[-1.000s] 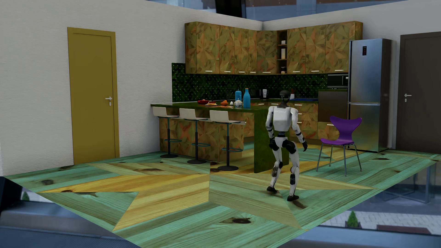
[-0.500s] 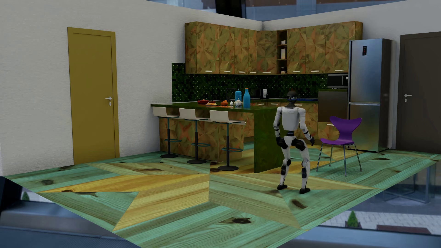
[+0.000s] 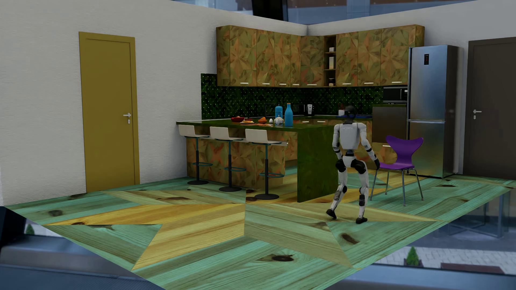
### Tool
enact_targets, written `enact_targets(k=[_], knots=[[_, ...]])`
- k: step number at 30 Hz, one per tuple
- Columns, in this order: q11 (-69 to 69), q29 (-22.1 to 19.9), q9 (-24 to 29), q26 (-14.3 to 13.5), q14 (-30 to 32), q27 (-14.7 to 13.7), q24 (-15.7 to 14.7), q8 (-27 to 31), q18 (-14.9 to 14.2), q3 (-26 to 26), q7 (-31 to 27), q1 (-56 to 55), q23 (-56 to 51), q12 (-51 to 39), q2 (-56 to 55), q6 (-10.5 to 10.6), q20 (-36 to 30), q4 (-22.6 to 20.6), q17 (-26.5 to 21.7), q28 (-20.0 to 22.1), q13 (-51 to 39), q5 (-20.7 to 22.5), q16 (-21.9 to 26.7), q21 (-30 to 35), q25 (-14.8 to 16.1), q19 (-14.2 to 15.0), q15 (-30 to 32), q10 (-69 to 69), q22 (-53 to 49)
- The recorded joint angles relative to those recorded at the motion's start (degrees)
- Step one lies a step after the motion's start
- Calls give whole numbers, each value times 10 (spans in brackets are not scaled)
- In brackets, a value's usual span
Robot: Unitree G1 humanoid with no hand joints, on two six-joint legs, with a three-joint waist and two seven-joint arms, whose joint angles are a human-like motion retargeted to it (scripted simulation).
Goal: Move towards the dark purple chair
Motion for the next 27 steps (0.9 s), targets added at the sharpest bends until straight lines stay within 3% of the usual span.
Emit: enact_targets(k=[1,2,3,4,5,7,8,9,11,12,13,16,19,22,27], knots=[[-17,-7,-2,14,56,1,-3,-5,58,-1,1,-46,-5,2,27,17,14,5,-5,-7,0,7,-2,3,-2,3,-9,51,15],[-28,-15,-1,37,20,8,0,-2,61,4,13,-77,-33,24,54,29,31,7,-6,-24,-12,4,2,3,0,6,-22,23,-7],[24,-23,-5,57,-17,-4,14,-4,40,16,21,-105,-22,35,45,51,40,15,1,-43,-33,5,4,17,3,6,-15,-58,-9],[127,-29,-9,64,-22,-10,33,1,-78,21,21,-105,-9,39,7,66,25,25,29,-60,-55,7,17,37,1,13,30,-128,28],[210,-29,-9,71,-48,-2,50,7,-76,17,21,-86,-12,38,-29,71,8,20,37,-75,-63,6,29,73,-4,22,104,-131,45],[100,-6,2,56,-51,7,59,17,-72,1,26,-59,-9,39,-71,53,1,1,43,-79,-44,-2,16,28,-19,32,55,-131,20],[14,5,17,41,-25,3,57,20,-70,-5,27,-73,16,43,-75,42,12,-5,28,-73,-45,-11,-6,12,-23,12,87,-65,-21],[25,8,11,20,0,-1,54,21,-52,7,14,-95,2,36,-76,44,-3,-10,12,-75,-24,-7,-10,15,-21,7,73,-21,-27],[4,-4,5,-10,-26,-14,35,13,42,7,7,-79,-16,32,-52,62,10,-12,-2,-101,-13,0,5,19,-13,9,67,-56,-12],[9,-17,5,-9,-63,-11,33,9,17,12,7,-55,-17,34,-45,73,30,-6,5,-109,-23,3,-3,32,-11,14,68,-109,-8],[25,-29,2,-6,-79,1,36,8,-78,18,3,-31,-28,34,-47,78,23,2,20,-111,-31,5,5,49,-11,16,70,-144,14],[-14,-33,-5,27,-74,27,49,13,-72,40,9,-13,-31,58,-21,62,15,-10,28,-89,-46,-7,9,46,0,15,55,-171,6],[-15,-1,-6,28,-69,21,31,19,-76,17,7,-3,-24,56,-13,33,24,-14,21,-53,-36,-7,-4,27,14,16,49,-181,0],[-45,8,-13,17,-65,7,15,18,-75,9,6,6,-40,36,1,39,18,-2,4,-52,-13,6,6,24,20,14,66,-195,15],[-62,3,-29,22,-49,16,14,15,-77,14,3,11,-35,59,9,42,35,-6,38,-56,-35,2,20,36,25,15,80,-210,28]])
